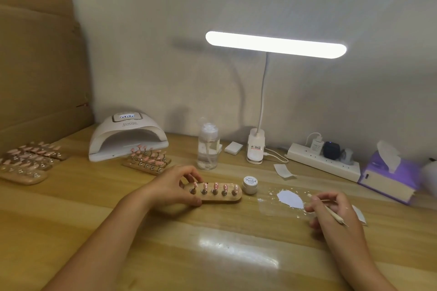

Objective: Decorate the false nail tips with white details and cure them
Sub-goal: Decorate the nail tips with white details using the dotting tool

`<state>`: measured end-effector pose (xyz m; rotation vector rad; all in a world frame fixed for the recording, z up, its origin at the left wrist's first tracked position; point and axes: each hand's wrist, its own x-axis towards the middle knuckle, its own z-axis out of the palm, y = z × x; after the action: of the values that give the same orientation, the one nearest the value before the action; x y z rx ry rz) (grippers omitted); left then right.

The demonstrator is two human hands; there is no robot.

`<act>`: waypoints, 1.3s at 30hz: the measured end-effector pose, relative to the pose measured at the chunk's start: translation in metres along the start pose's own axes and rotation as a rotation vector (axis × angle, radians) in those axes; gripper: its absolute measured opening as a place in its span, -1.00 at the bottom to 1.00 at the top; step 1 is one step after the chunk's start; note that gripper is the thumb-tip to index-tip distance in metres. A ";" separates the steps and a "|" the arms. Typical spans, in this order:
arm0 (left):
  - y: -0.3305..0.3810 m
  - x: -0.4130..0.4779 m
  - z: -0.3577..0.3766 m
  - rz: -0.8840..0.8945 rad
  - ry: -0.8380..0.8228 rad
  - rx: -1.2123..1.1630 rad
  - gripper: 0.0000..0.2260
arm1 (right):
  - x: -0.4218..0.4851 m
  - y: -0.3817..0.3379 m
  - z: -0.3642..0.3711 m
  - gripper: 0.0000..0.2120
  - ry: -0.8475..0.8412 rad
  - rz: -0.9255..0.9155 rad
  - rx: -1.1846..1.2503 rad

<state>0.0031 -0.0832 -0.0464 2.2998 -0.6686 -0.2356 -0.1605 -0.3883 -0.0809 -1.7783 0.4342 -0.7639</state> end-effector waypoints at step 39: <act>0.099 -0.010 0.040 0.353 0.079 -0.439 -0.88 | -0.022 -0.024 0.001 -0.44 0.022 -0.609 -0.457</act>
<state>-0.0587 -0.1614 -0.0071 1.7338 -0.8714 -0.1090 -0.1777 -0.3663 -0.0649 -2.3764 0.0683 -1.1721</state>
